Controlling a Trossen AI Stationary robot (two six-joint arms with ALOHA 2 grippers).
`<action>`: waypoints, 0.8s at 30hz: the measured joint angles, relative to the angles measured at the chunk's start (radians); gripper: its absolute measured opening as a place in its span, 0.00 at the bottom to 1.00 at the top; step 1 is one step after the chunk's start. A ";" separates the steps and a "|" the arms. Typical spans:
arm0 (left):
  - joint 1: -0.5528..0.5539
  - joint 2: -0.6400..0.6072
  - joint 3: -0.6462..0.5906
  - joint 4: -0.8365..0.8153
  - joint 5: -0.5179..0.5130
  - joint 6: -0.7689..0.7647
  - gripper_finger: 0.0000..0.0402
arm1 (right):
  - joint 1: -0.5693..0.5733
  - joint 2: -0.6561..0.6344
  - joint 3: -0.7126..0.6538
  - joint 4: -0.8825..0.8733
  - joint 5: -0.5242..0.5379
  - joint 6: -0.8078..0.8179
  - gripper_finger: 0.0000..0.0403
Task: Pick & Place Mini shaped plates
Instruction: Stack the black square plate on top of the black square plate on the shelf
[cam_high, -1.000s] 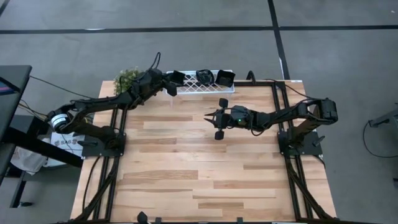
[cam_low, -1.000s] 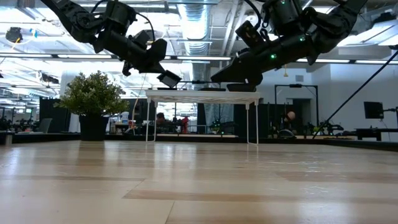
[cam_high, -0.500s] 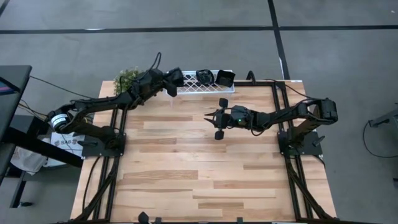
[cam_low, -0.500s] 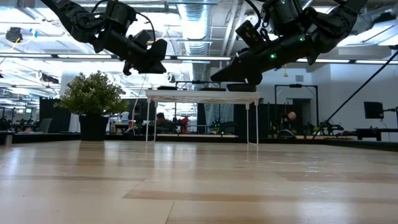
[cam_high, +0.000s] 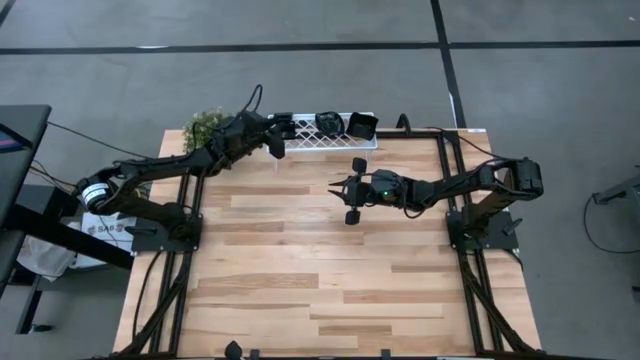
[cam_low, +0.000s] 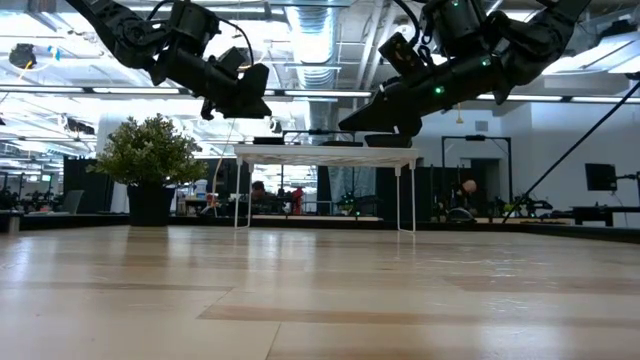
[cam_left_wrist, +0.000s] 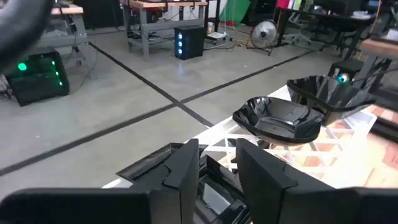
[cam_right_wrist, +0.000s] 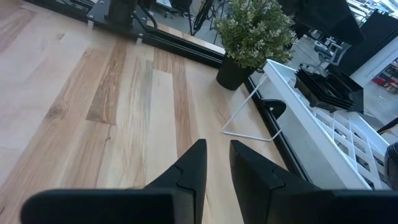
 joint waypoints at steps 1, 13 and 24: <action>0.000 0.000 0.000 0.000 0.000 0.016 0.27 | 0.000 0.000 0.000 0.000 0.000 0.000 0.16; 0.023 0.000 0.195 -0.380 0.179 0.281 0.26 | -0.003 0.000 0.000 -0.001 0.000 -0.003 0.16; 0.118 0.002 0.397 -0.717 0.352 0.479 0.26 | -0.009 0.000 0.000 -0.029 0.000 -0.003 0.16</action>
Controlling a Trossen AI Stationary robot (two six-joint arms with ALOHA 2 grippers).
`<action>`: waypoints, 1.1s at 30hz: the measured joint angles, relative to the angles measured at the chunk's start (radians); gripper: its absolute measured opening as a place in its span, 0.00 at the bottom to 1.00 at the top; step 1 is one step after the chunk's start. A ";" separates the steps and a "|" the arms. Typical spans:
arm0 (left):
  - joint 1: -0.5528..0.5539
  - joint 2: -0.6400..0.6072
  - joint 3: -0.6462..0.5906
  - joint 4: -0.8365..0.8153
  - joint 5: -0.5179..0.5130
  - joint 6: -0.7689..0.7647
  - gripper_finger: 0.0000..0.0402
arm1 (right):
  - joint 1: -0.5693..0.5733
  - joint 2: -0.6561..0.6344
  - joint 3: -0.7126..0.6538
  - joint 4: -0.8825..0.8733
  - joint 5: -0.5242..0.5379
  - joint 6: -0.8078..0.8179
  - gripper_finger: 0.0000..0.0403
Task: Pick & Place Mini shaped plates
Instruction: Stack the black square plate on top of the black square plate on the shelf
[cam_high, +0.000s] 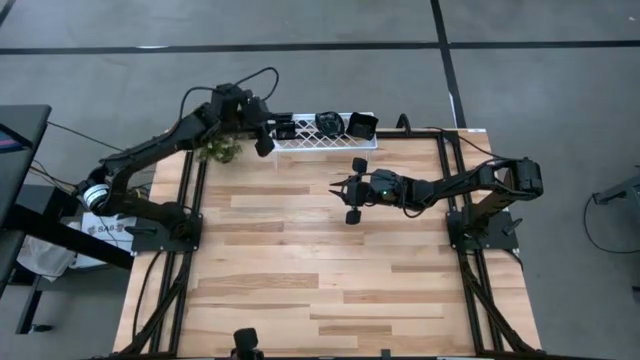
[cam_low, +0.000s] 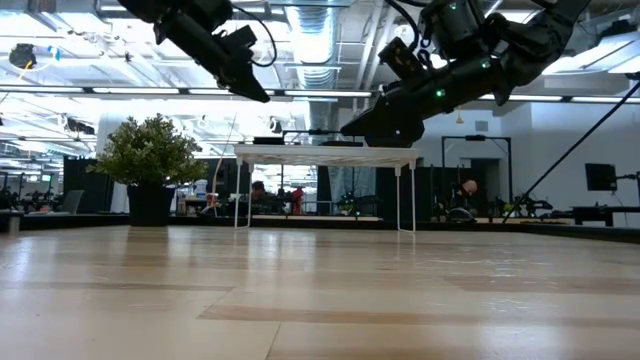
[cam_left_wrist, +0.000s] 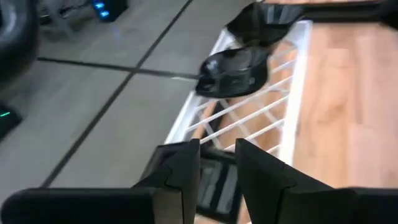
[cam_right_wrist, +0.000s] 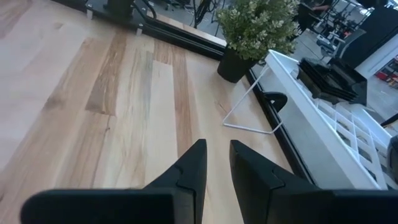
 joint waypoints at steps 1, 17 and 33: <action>0.008 0.006 0.000 0.002 0.028 0.004 0.26 | 0.000 0.000 0.000 -0.003 0.000 0.000 0.16; 0.071 0.132 -0.002 0.042 0.047 0.178 0.26 | 0.000 0.000 0.000 -0.012 0.000 0.000 0.16; 0.096 0.186 -0.003 0.050 0.068 0.180 0.26 | 0.000 0.000 0.000 -0.025 0.000 -0.016 0.16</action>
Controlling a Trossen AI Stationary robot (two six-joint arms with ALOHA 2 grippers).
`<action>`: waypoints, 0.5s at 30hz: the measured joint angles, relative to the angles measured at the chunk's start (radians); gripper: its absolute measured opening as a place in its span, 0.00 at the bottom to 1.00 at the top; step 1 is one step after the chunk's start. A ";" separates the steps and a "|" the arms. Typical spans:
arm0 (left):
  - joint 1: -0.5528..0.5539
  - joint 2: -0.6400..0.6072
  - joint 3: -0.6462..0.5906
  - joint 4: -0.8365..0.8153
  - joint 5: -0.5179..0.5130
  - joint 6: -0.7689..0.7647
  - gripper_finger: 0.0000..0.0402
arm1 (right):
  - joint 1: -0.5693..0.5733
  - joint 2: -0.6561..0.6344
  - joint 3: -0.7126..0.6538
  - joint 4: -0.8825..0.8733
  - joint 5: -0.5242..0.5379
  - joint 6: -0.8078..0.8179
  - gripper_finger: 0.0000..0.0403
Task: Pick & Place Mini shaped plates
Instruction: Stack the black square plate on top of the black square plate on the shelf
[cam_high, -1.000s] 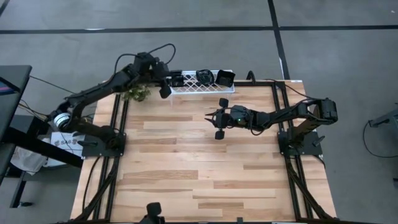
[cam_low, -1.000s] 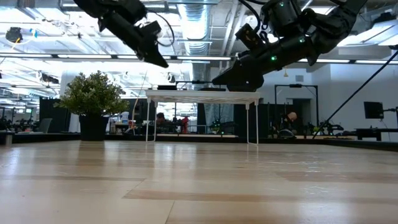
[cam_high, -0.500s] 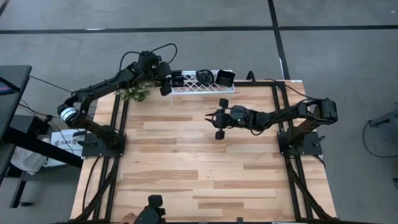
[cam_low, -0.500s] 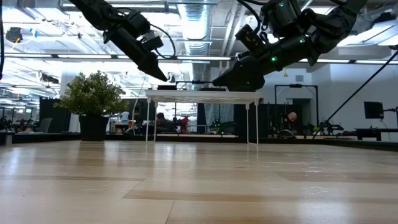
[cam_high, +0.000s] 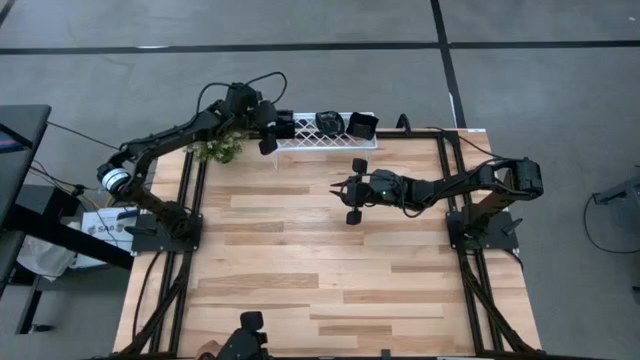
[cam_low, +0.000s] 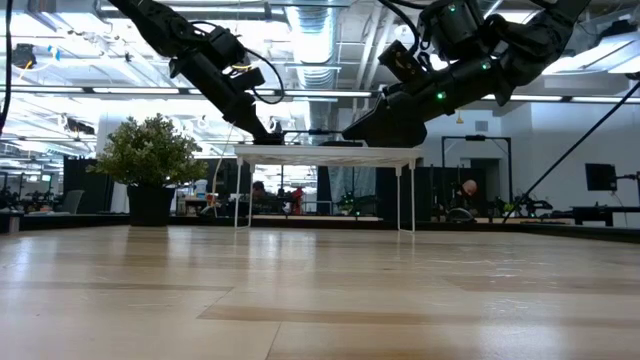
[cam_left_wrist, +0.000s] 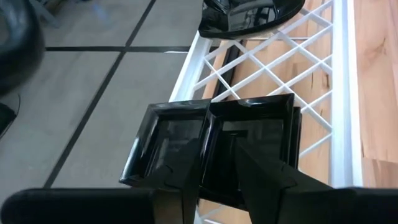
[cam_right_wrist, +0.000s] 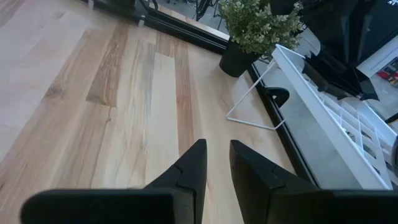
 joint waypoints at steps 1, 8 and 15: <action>0.000 0.000 0.000 0.000 0.000 0.000 0.26 | 0.000 0.000 0.000 0.000 0.000 0.000 0.16; 0.000 0.000 0.000 0.001 -0.001 0.000 0.26 | 0.000 0.000 0.000 0.000 0.000 0.000 0.16; 0.000 0.000 0.000 0.007 -0.001 0.000 0.26 | 0.000 0.000 0.000 0.000 0.000 0.000 0.16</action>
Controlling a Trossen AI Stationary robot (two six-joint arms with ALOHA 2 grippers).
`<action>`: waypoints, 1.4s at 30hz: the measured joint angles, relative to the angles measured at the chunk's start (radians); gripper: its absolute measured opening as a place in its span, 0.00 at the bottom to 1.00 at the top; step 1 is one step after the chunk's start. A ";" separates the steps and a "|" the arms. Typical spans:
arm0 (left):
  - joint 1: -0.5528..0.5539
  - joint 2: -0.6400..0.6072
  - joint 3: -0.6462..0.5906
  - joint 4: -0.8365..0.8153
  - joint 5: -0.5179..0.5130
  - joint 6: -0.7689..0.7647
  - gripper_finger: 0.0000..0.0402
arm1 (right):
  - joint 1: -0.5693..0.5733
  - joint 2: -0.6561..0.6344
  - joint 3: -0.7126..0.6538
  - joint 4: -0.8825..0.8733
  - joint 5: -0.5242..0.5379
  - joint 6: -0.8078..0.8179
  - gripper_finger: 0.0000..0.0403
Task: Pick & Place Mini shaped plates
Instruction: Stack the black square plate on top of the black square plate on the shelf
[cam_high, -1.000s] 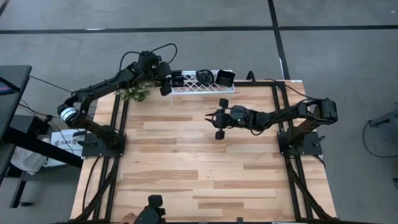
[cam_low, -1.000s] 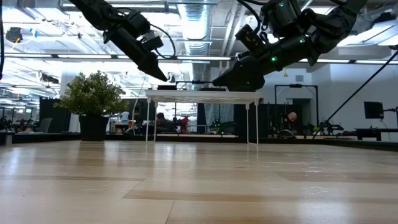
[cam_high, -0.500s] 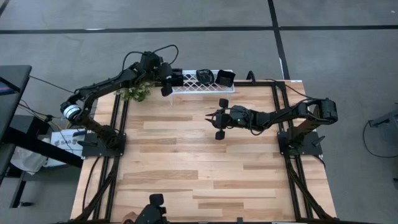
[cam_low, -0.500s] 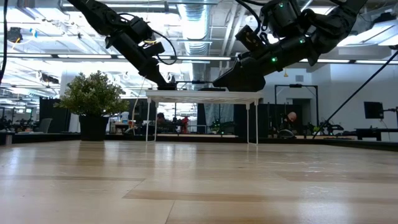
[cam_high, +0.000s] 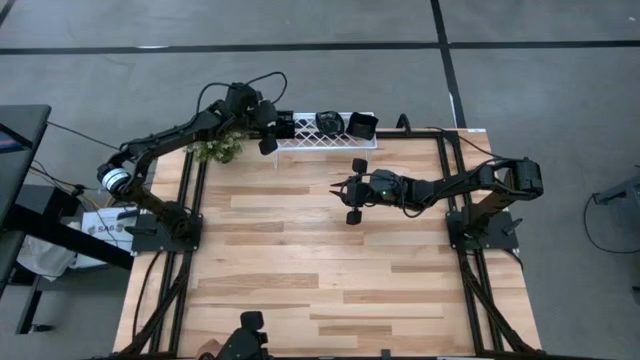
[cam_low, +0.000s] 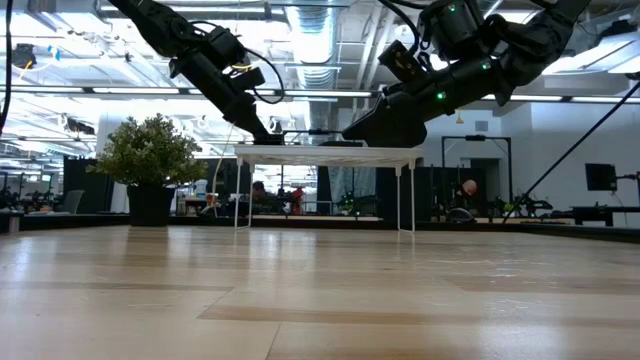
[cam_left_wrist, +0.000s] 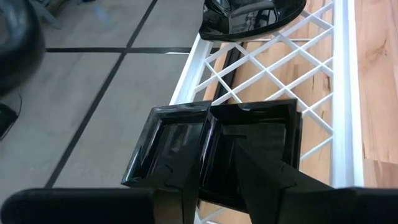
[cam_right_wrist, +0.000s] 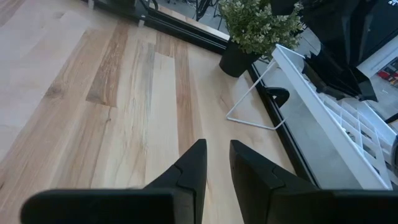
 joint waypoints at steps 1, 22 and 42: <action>0.000 0.000 0.000 0.000 0.000 0.002 0.26 | 0.000 0.000 0.000 0.000 0.000 0.000 0.16; -0.003 0.000 0.000 0.004 -0.005 0.044 0.01 | 0.000 0.000 0.000 0.000 0.000 0.000 0.16; -0.002 0.000 0.000 0.008 -0.005 0.044 0.06 | 0.000 0.000 0.000 0.000 0.000 0.000 0.16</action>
